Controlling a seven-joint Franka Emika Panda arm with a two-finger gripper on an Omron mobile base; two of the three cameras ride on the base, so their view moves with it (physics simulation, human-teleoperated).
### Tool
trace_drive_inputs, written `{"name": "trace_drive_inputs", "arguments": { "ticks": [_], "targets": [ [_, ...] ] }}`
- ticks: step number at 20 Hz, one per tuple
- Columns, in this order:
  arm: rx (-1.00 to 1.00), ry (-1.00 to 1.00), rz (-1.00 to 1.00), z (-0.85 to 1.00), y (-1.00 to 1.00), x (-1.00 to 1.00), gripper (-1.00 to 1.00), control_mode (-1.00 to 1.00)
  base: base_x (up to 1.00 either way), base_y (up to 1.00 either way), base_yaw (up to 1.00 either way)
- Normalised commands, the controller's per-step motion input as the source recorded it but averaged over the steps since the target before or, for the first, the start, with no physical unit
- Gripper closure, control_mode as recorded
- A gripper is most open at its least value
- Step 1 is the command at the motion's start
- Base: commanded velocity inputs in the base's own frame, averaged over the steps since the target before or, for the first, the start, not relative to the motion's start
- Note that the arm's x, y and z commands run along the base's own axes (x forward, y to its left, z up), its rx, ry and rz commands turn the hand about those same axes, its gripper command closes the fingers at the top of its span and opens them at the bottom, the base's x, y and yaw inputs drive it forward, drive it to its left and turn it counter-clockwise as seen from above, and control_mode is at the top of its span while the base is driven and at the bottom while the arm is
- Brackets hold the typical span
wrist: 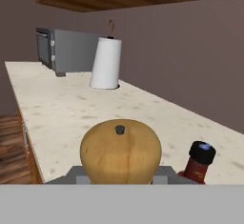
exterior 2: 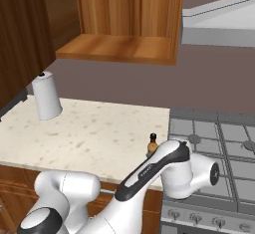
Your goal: Take 2 condiments from the cabinet and move them on the counter near the stove.Make sure the condiments are lined up with each other, next to each other.
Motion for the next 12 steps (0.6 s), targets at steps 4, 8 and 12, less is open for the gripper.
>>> {"name": "trace_drive_inputs", "arguments": {
  "ticks": [4,8,12],
  "targets": [
    [0.00,0.00,0.00,-0.19,0.00,0.04,1.00,-1.00,0.00,0.00,0.00],
    [0.00,0.00,0.00,-0.23,0.00,0.10,1.00,-1.00,0.00,0.00,0.00],
    [0.01,0.00,0.00,-0.21,0.00,0.12,1.00,-1.00,0.00,0.00,0.00]
  ]
}}
